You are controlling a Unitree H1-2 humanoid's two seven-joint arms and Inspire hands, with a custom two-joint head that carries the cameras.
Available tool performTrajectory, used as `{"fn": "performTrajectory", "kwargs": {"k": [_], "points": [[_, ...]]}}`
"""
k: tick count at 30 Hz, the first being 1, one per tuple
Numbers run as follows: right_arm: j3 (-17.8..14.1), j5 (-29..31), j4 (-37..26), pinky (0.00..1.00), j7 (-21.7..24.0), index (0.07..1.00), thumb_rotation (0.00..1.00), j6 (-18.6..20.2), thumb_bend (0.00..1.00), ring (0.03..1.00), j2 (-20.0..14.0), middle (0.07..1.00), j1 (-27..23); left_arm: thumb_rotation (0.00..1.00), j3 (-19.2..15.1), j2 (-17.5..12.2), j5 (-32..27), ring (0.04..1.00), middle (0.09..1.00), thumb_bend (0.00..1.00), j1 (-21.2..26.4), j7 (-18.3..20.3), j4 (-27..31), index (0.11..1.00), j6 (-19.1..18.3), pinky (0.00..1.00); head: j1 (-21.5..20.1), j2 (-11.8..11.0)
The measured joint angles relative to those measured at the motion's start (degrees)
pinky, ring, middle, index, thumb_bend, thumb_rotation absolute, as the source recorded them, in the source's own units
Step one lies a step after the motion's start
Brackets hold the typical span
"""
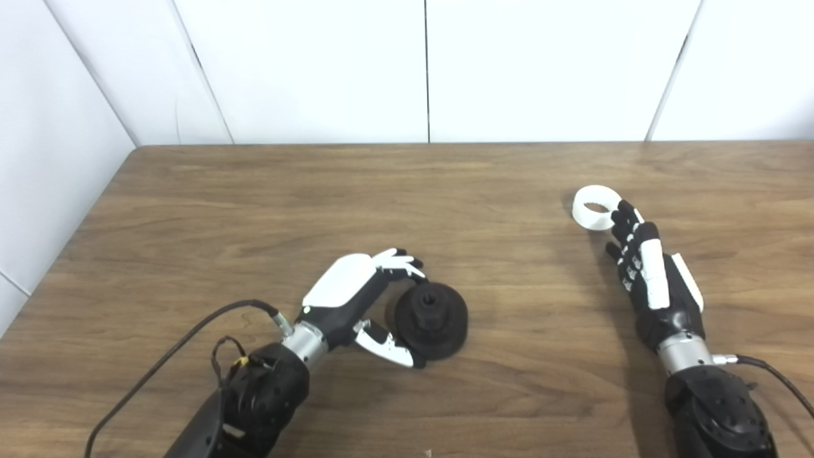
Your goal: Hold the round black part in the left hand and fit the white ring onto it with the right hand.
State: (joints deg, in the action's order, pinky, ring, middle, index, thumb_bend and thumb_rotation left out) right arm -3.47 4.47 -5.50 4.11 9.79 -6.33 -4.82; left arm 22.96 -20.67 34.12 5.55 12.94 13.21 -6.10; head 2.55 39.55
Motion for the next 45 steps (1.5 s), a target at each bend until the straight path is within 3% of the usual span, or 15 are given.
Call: {"fn": "performTrajectory", "kwargs": {"k": [5, 7, 8, 12, 14, 16, 20, 25, 33, 45], "points": [[0.15, -1.11, -0.14, 1.0, -0.3, 0.946, 0.97, 0.02, 0.66, 0.992, 0.03, 0.958, 0.01, 0.26, 0.63, 0.32, 1.44, 0.956, 0.883, 0.77, -0.83, 0.56, 1.16, 0.626, -0.21, 0.88, -0.09, 0.09], [0.13, -1.63, -0.12, 0.98, -0.39, 0.928, 0.84, -0.18, 0.62, 0.972, -0.19, 0.948, 0.0, 0.26, 0.54, 0.4, 1.57, 0.955, 0.883, 0.77, -0.83, 0.77, 1.16, 0.623, -0.18, 0.88, -0.09, 0.18], [0.05, -1.72, -0.1, 0.95, -0.47, 0.908, 0.73, -0.3, 0.62, 0.954, -0.36, 0.937, -0.01, 0.26, 0.5, 0.44, 1.61, 0.955, 0.882, 0.77, -0.83, 0.83, 1.17, 0.622, -0.17, 0.88, -0.09, 0.18], [0.16, -6.41, 0.02, 0.88, -2.24, 0.784, 0.34, -2.72, 0.71, 0.894, -1.28, 0.88, -0.5, 0.26, 0.33, 0.54, 1.73, 0.959, 0.886, 0.76, -0.83, 1.1, 1.17, 0.627, -0.11, 0.9, -0.09, 0.26], [0.48, -11.98, 0.7, 0.88, -4.6, 0.739, 0.29, -5.76, 0.76, 0.883, -2.61, 0.86, -1.93, 0.25, 0.16, 0.65, 1.72, 0.958, 0.886, 0.76, -0.85, 1.32, 1.16, 0.628, -0.11, 0.89, -0.09, 0.26], [0.89, -17.63, 2.36, 0.88, -7.18, 0.706, 0.3, -8.55, 0.82, 0.885, -4.59, 0.851, -4.36, 0.25, -0.08, 0.74, 1.65, 0.958, 0.885, 0.77, -1.03, 1.33, 1.15, 0.627, 0.01, 0.89, -0.44, 0.18], [1.63, -26.89, 4.82, 0.87, -10.14, 0.696, 0.29, -9.51, 0.86, 0.907, -9.6, 0.863, -10.44, 0.25, -0.45, 0.81, 1.34, 0.957, 0.884, 0.77, -1.04, 1.37, 0.85, 0.623, 0.74, 0.9, -0.97, 0.0], [4.4, -32.37, 10.86, 0.99, -10.58, 0.693, 0.27, -10.17, 0.95, 0.969, -13.24, 0.896, -16.47, 0.25, -0.86, 1.1, 1.24, 0.945, 0.873, 0.78, -0.93, 1.09, -0.26, 0.615, 2.74, 0.88, -1.49, -0.62], [8.61, -35.41, 22.06, 1.0, -8.4, 0.735, 0.31, -10.21, 1.0, 1.0, -15.83, 0.915, -21.02, 0.25, -1.47, 1.63, 1.43, 0.951, 0.878, 0.78, -1.18, 0.63, -0.8, 0.629, 4.0, 0.86, -2.55, -1.67], [12.23, -36.98, 28.13, 1.0, -6.12, 0.798, 0.35, -9.04, 1.0, 1.0, -16.49, 0.936, -23.62, 0.23, -1.82, 1.98, 1.59, 0.944, 0.879, 0.78, -1.21, 0.79, -0.91, 0.624, 4.3, 0.86, -2.64, -1.93]]}}
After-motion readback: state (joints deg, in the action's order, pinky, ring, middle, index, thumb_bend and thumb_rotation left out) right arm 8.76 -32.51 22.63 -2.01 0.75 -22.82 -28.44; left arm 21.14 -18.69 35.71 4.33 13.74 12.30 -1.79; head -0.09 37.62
